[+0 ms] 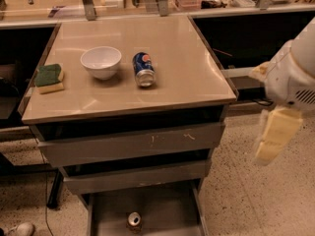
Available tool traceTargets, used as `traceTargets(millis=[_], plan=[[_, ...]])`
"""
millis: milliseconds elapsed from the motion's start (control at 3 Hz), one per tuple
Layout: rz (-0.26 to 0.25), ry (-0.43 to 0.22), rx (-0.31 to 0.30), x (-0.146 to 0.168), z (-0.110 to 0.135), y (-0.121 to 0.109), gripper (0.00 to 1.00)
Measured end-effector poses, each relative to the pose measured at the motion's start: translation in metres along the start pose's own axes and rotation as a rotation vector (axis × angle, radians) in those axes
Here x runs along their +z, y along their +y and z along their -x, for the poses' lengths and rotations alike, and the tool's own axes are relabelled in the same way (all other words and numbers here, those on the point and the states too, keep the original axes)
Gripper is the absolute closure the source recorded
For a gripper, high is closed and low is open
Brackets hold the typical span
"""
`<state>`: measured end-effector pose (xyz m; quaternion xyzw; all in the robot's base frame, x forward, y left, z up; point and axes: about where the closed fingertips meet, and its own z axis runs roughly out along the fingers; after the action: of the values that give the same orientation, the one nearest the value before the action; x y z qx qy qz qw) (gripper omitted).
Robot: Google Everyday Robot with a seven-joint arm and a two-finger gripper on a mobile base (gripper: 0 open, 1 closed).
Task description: Pick orange can from bottom drawer and place on counter
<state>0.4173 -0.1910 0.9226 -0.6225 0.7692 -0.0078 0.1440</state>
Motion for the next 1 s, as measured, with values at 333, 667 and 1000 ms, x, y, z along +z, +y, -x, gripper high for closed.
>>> traceTargets(millis=[333,667,1000], plan=[[0.044,-0.041,-0.005,0.0728,-0.0030,0.0283,0.00],[0.044,-0.041,-0.005,0.0718,-0.0027,0.0282,0.00],[0.057,-0.050,-0.002,0.0767,-0.0020,0.0351,0.00]])
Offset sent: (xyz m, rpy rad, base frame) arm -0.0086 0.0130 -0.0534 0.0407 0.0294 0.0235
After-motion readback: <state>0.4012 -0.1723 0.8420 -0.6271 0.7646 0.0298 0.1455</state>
